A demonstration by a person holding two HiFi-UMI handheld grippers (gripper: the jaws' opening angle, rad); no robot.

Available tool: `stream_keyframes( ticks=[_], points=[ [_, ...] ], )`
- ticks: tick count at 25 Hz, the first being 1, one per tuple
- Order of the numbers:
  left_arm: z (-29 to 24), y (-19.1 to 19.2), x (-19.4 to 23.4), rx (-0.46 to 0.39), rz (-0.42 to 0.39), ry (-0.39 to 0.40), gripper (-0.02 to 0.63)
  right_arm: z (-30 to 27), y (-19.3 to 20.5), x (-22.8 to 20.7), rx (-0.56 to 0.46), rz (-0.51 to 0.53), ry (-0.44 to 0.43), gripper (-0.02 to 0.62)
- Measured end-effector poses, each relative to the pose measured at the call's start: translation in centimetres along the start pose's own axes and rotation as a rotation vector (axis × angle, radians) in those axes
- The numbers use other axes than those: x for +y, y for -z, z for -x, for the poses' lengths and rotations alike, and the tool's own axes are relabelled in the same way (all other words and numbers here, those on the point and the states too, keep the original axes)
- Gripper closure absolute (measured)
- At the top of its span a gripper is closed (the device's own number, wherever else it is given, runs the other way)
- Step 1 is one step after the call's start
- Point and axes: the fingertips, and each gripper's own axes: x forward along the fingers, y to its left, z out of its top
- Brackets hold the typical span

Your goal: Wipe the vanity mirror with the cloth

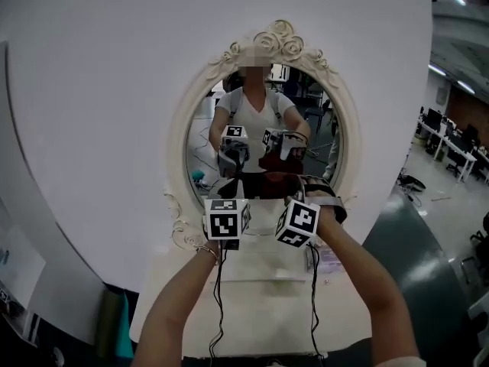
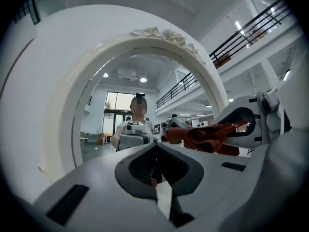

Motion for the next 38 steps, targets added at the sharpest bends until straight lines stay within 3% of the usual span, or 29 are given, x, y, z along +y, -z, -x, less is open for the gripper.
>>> stream_keyframes(
  ticks=[5,11,18,24,38],
  points=[
    [-0.9,-6.4,-2.9,-0.055,-0.093,0.040,0.595,2.2,0.4,-7.5,-0.001,-0.017,0.124,0.537],
    [-0.9,-13.0,-5.0,-0.120,-0.085,0.064,0.595,4.4,0.1,-14.8,0.014,0.043,0.285,0.537],
    [-0.9,-17.6,-6.5,-0.161,-0.116,0.071,0.595,5.3,-0.5,-20.3,0.025,0.128,0.426,0.538],
    [-1.4,-17.7,-7.5,-0.164,-0.101,0.085,0.595,4.6,0.2,-21.7,0.073,0.228,0.499,0.537],
    [-2.4,-12.6,-7.9,-0.104,-0.082,0.106,0.595,3.0,3.7,-17.7,0.125,0.205,0.446,0.537]
  ],
)
